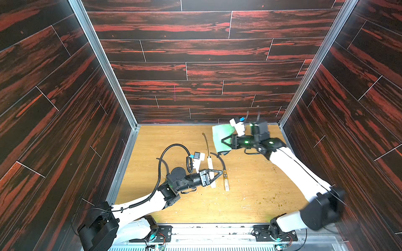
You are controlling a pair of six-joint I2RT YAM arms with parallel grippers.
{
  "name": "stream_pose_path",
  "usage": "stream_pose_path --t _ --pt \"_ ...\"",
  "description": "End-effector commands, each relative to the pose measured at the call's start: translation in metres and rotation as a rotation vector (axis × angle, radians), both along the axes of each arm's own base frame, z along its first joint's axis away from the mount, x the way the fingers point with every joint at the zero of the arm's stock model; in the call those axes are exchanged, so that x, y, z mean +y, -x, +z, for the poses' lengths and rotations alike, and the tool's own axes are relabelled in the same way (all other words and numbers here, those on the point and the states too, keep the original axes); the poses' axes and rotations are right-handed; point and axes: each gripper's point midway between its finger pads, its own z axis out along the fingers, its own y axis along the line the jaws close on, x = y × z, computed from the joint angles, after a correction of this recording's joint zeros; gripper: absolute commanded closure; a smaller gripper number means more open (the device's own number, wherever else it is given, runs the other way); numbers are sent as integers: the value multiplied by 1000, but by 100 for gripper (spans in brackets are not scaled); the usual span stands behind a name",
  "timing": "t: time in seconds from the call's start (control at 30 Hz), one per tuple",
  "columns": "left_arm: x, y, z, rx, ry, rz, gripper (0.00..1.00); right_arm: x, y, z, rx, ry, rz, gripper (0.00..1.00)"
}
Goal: Wipe small sickles with rags
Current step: Wipe the small sickle.
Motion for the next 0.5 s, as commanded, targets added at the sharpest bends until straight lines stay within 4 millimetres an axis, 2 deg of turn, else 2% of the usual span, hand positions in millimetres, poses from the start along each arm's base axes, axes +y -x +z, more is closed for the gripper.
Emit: stream_pose_path --t 0.0,0.2,0.3,0.4,0.47 --pt "-2 0 17 -43 61 -21 100 2 32 13 -33 -7 103 98" --pt "-12 3 45 -47 229 -112 100 16 56 19 -69 1 193 98" --pt "-14 5 57 -33 331 -159 100 22 59 19 -76 -3 219 98" --pt "-20 4 57 -20 330 -183 100 28 59 13 -64 -7 240 98" --pt "-20 7 64 -36 341 -195 100 33 56 6 -52 -5 249 98"
